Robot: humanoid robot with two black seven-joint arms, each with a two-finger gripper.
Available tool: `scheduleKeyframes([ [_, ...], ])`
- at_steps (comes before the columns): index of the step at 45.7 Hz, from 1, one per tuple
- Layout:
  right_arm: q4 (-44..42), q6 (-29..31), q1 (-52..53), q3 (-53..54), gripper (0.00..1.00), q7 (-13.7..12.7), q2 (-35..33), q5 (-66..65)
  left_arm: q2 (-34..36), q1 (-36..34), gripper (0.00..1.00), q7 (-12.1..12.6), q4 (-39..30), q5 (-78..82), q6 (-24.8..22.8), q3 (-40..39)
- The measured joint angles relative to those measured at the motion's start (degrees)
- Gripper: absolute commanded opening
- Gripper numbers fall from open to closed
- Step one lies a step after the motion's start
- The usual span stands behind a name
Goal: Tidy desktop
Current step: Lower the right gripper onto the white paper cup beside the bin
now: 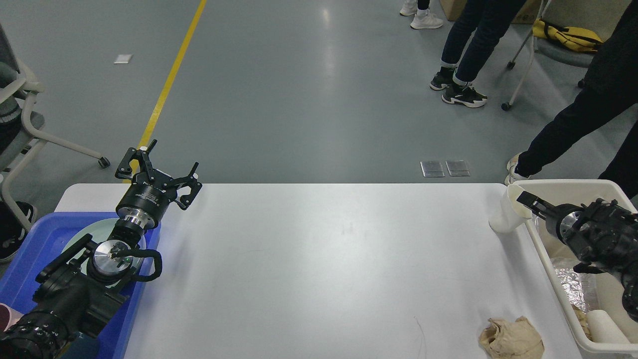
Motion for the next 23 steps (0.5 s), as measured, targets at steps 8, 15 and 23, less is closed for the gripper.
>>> scheduleKeyframes([
  [8, 0.0, -0.1, -1.2, -0.1, 0.94, -0.1, 0.1, 0.0, 0.0, 0.0, 0.96, 0.0, 0.0, 0.0, 0.0, 0.0],
  [15, -0.1, -1.5, -2.1, -0.2, 0.57, -0.2, 0.8, 0.0, 0.0, 0.0, 0.96, 0.0, 0.0, 0.0, 0.0, 0.0],
  [23, -0.6, -3.7, -2.7, -0.3, 0.00, -0.5, 1.6, 0.0, 0.0, 0.0, 0.96, 0.0, 0.0, 0.0, 0.0, 0.0],
])
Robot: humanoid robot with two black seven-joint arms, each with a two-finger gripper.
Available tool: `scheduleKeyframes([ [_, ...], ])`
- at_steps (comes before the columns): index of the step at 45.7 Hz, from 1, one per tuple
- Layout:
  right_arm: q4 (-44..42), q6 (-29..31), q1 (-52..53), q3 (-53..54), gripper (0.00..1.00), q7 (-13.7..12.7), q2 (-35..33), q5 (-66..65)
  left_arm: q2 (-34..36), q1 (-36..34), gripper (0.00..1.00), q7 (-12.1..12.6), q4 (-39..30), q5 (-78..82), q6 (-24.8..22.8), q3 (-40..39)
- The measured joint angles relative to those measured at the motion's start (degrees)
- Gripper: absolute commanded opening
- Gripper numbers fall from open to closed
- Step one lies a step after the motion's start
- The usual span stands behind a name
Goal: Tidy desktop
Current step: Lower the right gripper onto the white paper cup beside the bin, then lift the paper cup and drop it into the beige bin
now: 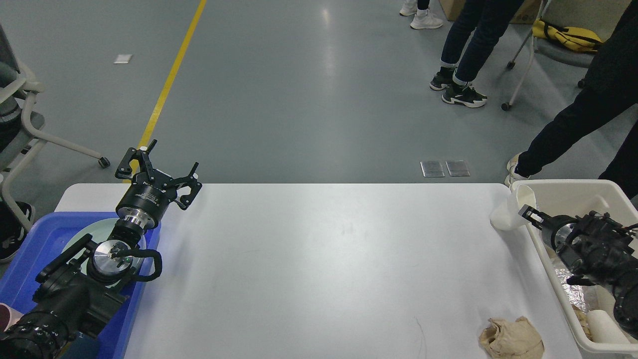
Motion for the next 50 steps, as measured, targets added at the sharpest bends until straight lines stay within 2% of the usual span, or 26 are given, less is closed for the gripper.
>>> scheduleKeyframes([
  [30, -0.1, 0.1, 0.2, 0.0, 0.00, -0.6, -0.2, 0.0, 0.0, 0.0, 0.96, 0.0, 0.0, 0.0, 0.0, 0.0],
  [41, 0.5, 1.0, 2.8, -0.5, 0.00, 0.1, -1.6, -0.2, 0.0, 0.0, 0.96, 0.0, 0.0, 0.0, 0.0, 0.0],
  [44, 1.1, 2.6, 5.0, -1.0, 0.00, 0.3, -2.8, -0.3, 0.0, 0.0, 0.96, 0.0, 0.0, 0.0, 0.0, 0.0],
  [50, 1.9, 11.7, 11.2, -1.9, 0.00, 0.5, -3.7, -0.3, 0.0, 0.0, 0.96, 0.0, 0.0, 0.0, 0.0, 0.0],
])
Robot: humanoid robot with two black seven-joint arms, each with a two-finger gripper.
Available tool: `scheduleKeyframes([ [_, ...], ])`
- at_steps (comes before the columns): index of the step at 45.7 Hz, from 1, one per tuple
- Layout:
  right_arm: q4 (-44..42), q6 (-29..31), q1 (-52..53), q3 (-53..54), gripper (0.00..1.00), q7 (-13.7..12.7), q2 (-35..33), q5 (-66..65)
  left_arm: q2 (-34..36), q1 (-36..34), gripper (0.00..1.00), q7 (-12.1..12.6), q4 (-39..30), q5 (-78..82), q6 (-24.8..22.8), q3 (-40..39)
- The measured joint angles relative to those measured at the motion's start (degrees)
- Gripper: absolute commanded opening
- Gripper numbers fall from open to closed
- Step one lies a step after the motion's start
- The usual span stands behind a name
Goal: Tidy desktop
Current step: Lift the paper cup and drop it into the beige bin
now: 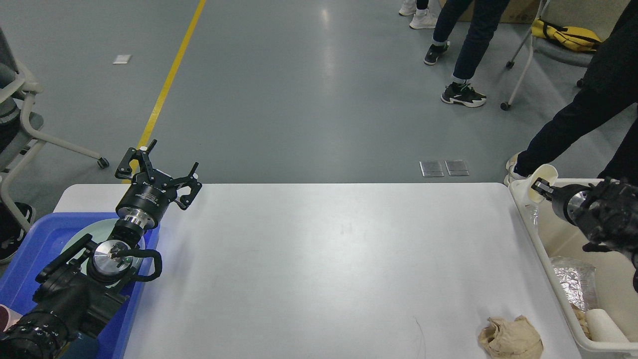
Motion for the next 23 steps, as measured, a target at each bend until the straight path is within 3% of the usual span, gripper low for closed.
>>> scheduleKeyframes([
  [6, 1.9, 9.9, 7.3, -0.8, 0.00, 0.0, -0.1, -0.4, 0.0, 0.0, 0.96, 0.0, 0.0, 0.0, 0.0, 0.0],
  [10, 8.9, 14.5, 15.1, -3.4, 0.00, 0.0, -1.1, -0.7, 0.0, 0.0, 0.96, 0.0, 0.0, 0.0, 0.0, 0.0],
  [13, 26.9, 16.4, 28.7, -9.9, 0.00, 0.0, -4.8, -1.7, 0.0, 0.0, 0.96, 0.0, 0.0, 0.0, 0.0, 0.0],
  [23, 71.4, 16.0, 56.7, -16.8, 0.00, -1.5, -6.0, -5.3, 0.0, 0.0, 0.96, 0.0, 0.0, 0.0, 0.0, 0.0],
])
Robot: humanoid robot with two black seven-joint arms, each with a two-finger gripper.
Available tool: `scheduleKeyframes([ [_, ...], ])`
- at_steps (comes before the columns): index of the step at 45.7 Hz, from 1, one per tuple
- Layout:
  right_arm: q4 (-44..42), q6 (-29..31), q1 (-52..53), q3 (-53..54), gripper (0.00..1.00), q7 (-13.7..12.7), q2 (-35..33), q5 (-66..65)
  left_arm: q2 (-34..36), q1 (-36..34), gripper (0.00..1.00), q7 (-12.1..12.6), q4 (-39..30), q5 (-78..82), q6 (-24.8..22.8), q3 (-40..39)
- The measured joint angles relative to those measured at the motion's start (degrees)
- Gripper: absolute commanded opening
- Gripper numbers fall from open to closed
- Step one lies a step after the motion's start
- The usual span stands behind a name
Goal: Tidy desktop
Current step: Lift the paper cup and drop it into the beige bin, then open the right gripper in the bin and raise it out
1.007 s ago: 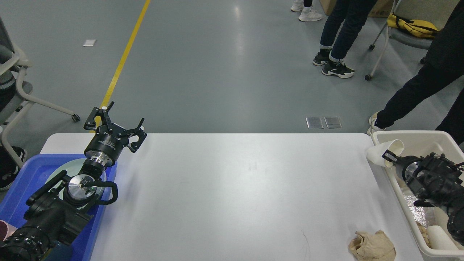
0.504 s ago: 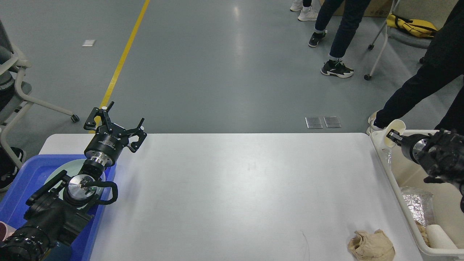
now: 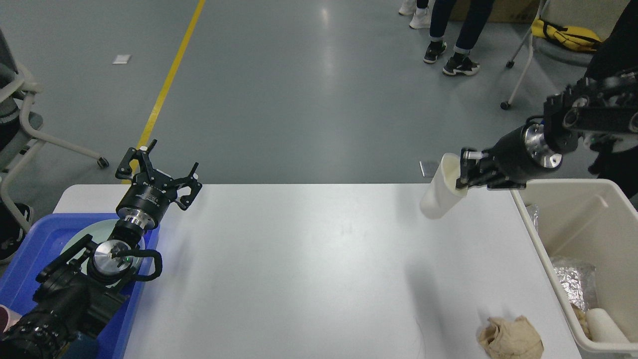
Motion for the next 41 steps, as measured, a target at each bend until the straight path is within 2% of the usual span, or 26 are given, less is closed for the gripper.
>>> scheduleKeyframes([
  [4, 8.3, -0.8, 5.1, -1.5, 0.00, -0.6, 2.3, -0.4, 0.0, 0.0, 0.96, 0.0, 0.0, 0.0, 0.0, 0.0],
  [7, 10.1, -1.6, 6.6, -2.6, 0.00, -0.7, 3.6, -0.5, 0.0, 0.0, 0.96, 0.0, 0.0, 0.0, 0.0, 0.0],
  [15, 8.6, -5.5, 4.0, -5.3, 0.00, -0.8, 3.8, -0.7, 0.0, 0.0, 0.96, 0.0, 0.0, 0.0, 0.0, 0.0],
  [19, 3.9, -7.1, -0.2, -7.7, 0.00, -0.7, 1.7, -0.9, 0.0, 0.0, 0.96, 0.0, 0.0, 0.0, 0.0, 0.0],
  [23, -6.0, -7.9, -7.6, -8.9, 0.00, -0.6, -1.3, -1.0, 0.0, 0.0, 0.96, 0.0, 0.0, 0.0, 0.0, 0.0],
  [31, -36.5, -8.2, -29.8, -8.0, 0.00, 0.7, -6.3, -0.8, 0.0, 0.0, 0.96, 0.0, 0.0, 0.0, 0.0, 0.0],
  [37, -62.0, -8.9, -49.9, -4.2, 0.00, 2.4, -6.6, 1.2, 0.0, 0.0, 0.96, 0.0, 0.0, 0.0, 0.0, 0.0],
  [41, -75.3, -10.2, -63.1, 1.0, 0.00, 2.5, -4.7, 5.4, 0.0, 0.0, 0.96, 0.0, 0.0, 0.0, 0.0, 0.0],
])
